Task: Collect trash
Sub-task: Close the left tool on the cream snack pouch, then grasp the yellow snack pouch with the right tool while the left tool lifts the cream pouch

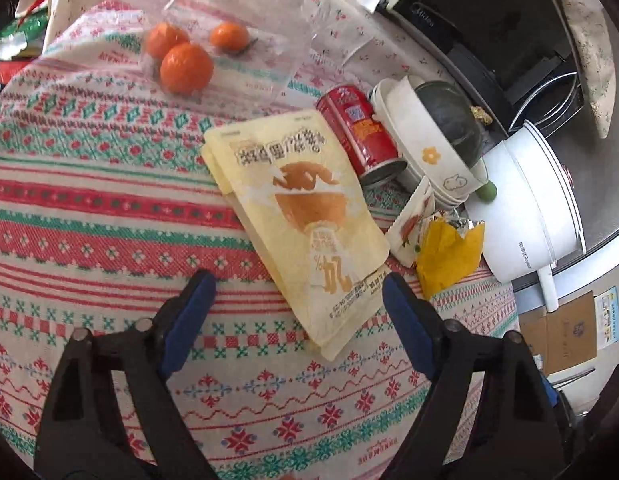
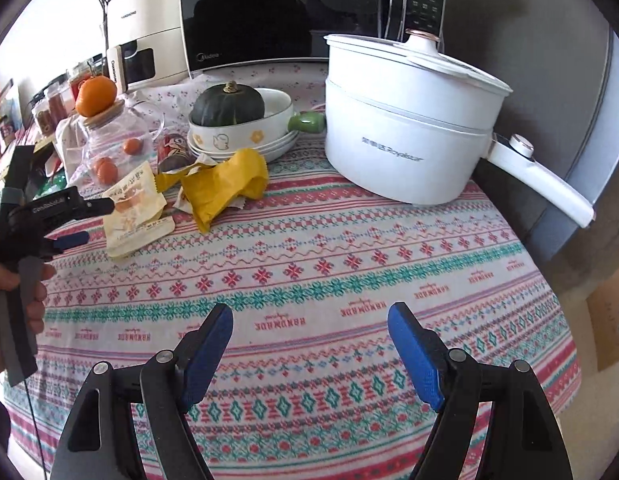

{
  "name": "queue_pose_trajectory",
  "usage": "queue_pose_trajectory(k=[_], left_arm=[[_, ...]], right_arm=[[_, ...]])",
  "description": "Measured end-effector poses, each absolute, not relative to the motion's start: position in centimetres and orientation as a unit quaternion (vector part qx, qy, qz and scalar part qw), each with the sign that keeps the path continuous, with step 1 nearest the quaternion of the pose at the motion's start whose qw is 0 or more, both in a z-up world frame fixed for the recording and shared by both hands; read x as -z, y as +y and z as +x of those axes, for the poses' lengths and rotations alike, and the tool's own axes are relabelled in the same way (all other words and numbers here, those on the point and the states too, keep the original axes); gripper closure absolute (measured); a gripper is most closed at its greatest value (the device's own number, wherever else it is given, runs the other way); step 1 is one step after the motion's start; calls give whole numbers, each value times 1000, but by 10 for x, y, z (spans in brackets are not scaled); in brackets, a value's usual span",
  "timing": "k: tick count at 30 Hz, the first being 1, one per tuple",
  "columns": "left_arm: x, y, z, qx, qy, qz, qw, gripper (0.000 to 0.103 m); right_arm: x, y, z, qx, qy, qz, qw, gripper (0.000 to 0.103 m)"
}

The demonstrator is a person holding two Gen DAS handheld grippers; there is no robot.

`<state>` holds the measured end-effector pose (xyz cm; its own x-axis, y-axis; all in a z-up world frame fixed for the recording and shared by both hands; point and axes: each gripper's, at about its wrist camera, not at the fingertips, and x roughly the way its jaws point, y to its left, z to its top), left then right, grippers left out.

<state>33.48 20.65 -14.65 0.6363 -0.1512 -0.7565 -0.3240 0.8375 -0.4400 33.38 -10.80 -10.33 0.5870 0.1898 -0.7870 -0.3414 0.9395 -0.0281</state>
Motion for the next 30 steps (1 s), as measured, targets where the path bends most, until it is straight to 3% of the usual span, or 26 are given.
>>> queue_pose_trajectory(k=[6, 8, 10, 13, 19, 30], left_arm=[[148, 177, 346, -59, 445, -218, 867, 28], [149, 166, 350, -75, 455, -167, 871, 45], [151, 158, 351, -89, 458, -125, 876, 70], [152, 159, 349, -94, 459, -108, 877, 93], [154, 173, 348, -40, 472, -164, 865, 99], [129, 202, 327, -28, 473, -142, 869, 102]], right_arm=[[117, -102, 345, -147, 425, -99, 887, 22], [124, -106, 346, -146, 437, -87, 883, 22], [129, -108, 344, -147, 445, -85, 879, 22], [134, -109, 338, -140, 446, -103, 878, 22], [132, -117, 332, -129, 446, -109, 879, 22], [121, -99, 353, -146, 451, -58, 879, 22]])
